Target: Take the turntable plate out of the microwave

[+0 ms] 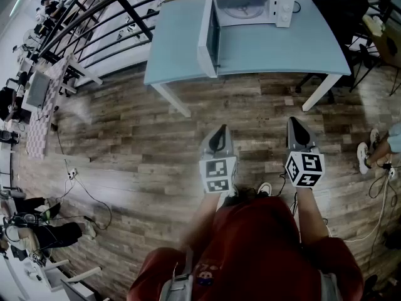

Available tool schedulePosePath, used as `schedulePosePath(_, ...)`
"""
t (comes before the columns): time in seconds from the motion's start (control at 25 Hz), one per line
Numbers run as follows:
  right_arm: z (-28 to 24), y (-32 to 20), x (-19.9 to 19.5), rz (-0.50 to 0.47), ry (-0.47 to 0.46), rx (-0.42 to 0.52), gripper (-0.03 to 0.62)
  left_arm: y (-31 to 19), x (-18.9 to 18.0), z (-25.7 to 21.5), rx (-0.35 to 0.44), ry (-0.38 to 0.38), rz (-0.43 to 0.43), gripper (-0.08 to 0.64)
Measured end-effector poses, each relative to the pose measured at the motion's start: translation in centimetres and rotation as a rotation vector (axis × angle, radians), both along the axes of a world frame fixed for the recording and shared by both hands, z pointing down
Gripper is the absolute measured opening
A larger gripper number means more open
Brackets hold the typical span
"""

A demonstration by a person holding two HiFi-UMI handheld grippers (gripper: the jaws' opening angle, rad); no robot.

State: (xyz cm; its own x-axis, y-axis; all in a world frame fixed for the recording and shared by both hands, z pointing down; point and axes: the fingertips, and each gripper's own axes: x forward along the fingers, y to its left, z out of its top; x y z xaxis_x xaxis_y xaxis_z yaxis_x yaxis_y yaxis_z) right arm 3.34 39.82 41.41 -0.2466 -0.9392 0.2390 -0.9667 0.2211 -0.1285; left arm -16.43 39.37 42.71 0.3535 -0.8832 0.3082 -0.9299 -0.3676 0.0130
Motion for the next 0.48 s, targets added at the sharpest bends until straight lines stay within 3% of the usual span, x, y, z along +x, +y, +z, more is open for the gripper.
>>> schedulePosePath(0.48,1.6,1.0,4.0,0.005,-0.039,-0.034,0.0,0.8,4.1,0.1,0.008,-0.001,0.008,0.0)
